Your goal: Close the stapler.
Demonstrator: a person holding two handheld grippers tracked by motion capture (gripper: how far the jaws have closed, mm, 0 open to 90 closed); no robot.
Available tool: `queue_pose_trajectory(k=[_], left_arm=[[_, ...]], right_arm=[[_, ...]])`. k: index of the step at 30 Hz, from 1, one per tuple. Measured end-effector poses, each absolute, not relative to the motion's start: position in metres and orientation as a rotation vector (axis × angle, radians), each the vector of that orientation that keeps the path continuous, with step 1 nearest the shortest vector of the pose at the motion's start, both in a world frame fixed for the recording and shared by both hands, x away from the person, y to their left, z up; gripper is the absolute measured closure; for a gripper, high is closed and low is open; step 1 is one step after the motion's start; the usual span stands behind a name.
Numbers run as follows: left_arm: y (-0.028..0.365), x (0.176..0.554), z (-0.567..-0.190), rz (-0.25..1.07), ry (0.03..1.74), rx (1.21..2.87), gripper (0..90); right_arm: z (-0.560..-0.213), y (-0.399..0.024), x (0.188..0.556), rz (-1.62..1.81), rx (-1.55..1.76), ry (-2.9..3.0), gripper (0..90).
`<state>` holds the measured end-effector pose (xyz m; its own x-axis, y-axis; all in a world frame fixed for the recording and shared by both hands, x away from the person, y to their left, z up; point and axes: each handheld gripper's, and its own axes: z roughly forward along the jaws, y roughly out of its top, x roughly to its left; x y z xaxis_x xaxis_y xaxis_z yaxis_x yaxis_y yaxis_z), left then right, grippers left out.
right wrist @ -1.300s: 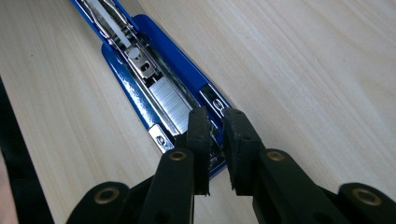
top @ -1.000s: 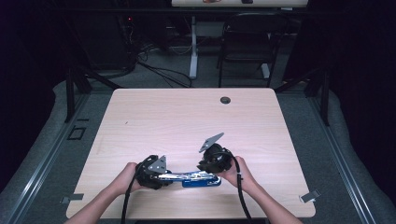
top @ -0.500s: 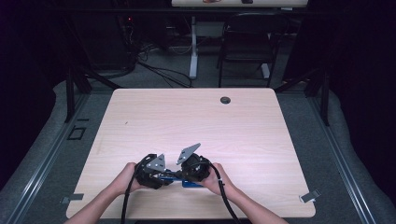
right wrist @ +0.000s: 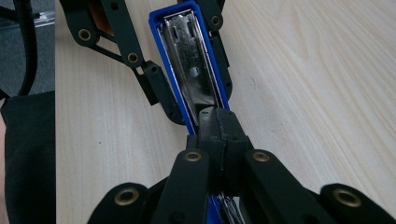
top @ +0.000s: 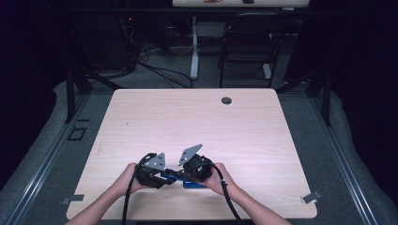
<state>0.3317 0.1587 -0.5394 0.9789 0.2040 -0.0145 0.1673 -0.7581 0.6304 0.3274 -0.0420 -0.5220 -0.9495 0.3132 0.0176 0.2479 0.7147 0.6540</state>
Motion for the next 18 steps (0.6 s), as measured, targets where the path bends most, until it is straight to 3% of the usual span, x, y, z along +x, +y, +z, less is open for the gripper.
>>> queue_pose_trajectory(k=[18], left_arm=[[0.1588,0.3278,-0.5314,0.091,0.258,2.366,62.6]], right_arm=[[-0.5134,-0.0457,0.3244,1.079,0.458,2.799,90.0]])
